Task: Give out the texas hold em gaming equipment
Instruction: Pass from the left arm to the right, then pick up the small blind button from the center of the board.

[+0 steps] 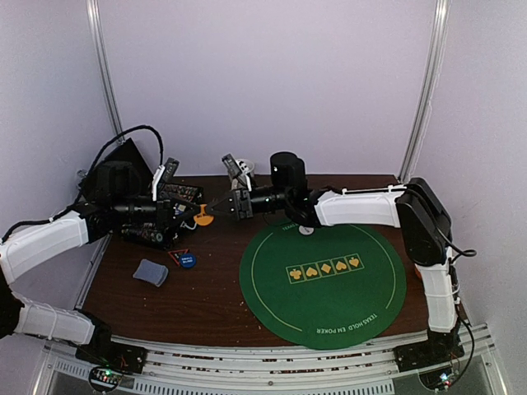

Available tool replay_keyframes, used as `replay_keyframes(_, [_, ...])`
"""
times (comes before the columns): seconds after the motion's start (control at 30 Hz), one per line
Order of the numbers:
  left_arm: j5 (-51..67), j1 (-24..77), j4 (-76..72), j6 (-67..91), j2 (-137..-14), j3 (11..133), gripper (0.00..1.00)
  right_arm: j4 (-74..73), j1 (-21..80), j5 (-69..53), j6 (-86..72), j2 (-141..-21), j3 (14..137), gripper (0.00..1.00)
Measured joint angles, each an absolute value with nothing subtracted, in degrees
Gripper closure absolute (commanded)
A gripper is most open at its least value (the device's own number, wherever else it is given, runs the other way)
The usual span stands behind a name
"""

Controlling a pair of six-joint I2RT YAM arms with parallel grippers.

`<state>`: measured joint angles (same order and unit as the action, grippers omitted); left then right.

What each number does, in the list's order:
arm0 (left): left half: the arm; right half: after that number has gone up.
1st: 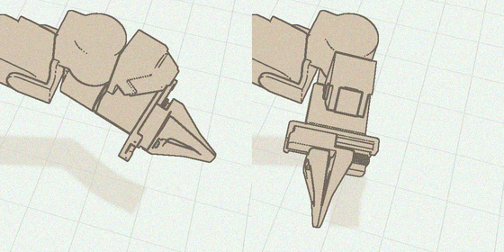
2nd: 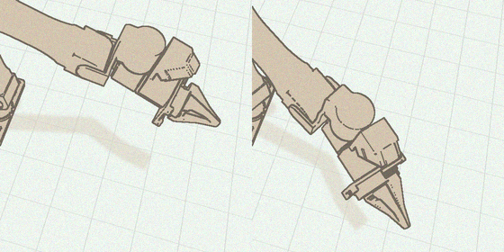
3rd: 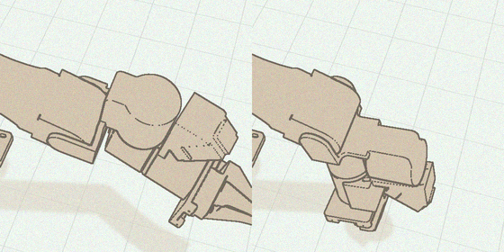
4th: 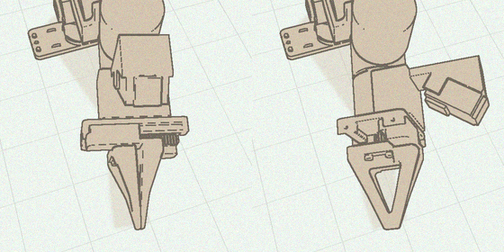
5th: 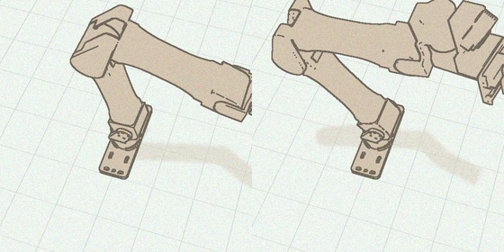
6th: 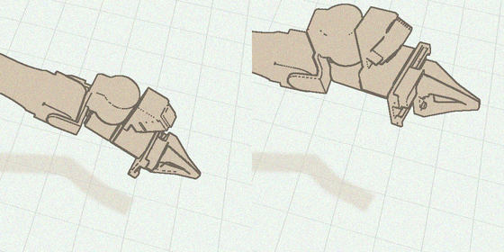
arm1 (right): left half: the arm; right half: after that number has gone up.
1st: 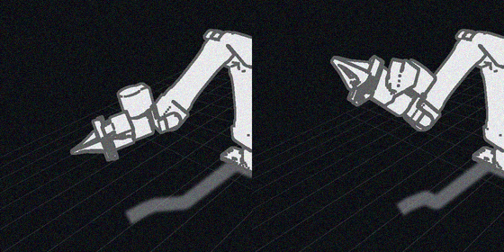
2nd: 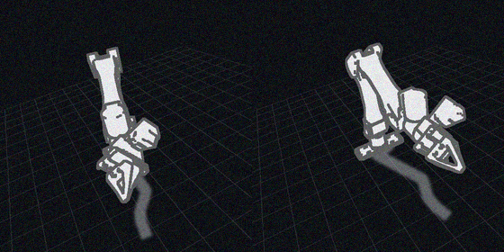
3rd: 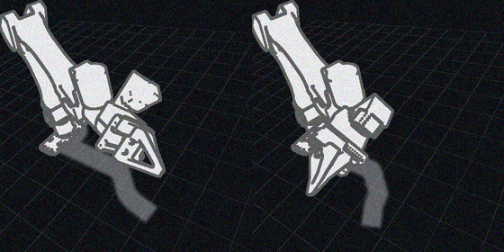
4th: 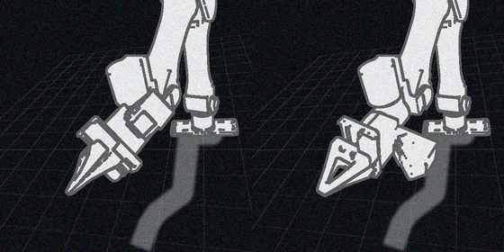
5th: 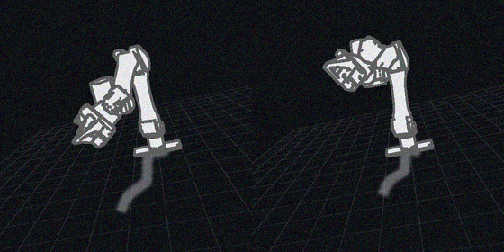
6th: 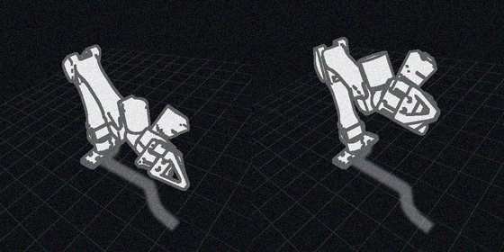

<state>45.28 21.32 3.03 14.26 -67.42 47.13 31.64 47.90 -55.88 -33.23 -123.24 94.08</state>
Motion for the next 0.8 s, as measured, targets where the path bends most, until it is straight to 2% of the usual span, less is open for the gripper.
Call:
replay_keyframes(0.1, [45.6,21.3,2.7,14.5,-67.4,47.1,1.0,31.8,47.9,-56.4,-33.2,-123.4,94.1,0.98])
replay_keyframes(0.23, [45.8,21.4,2.8,14.9,-67.5,46.9,1.0,32.0,47.7,-58.2,-32.2,-123.7,94.1,1.0])
replay_keyframes(0.27, [45.7,21.4,3.0,14.9,-67.5,46.9,0.85,31.8,47.6,-58.3,-32.1,-123.7,94.0,1.0])
replay_keyframes(0.3, [45.4,21.4,3.2,14.8,-67.5,46.9,0.65,31.8,47.5,-58.3,-31.8,-123.7,93.8,1.0])
replay_keyframes(0.33, [44.2,21.6,3.6,14.2,-67.5,46.9,0.49,32.0,47.2,-58.0,-31.7,-123.6,93.4,1.0])
replay_keyframes(0.4, [38.7,21.9,6.9,11.8,-67.6,47.7,0.33,31.7,47.0,-57.3,-31.7,-123.2,91.5,1.0])
replay_keyframes(0.47, [31.7,21.7,11.2,8.4,-68.3,49.5,0.3,31.2,46.0,-56.1,-31.6,-122.4,88.4,1.0])
replay_keyframes(0.6, [16.5,22.5,20.0,-2.7,-70.5,54.7,0.15,26.5,41.3,-52.8,-29.5,-119.1,81.9,1.0])
replay_keyframes(0.67, [9.8,23.9,23.4,-10.3,-71.1,56.9,0.11,22.9,39.0,-51.2,-27.0,-116.8,79.8,1.0])
replay_keyframes(0.8, [5.7,25.8,30.5,-24.8,-73.6,59.4,0.04,15.7,34.9,-48.2,-21.3,-110.4,76.8,1.0])
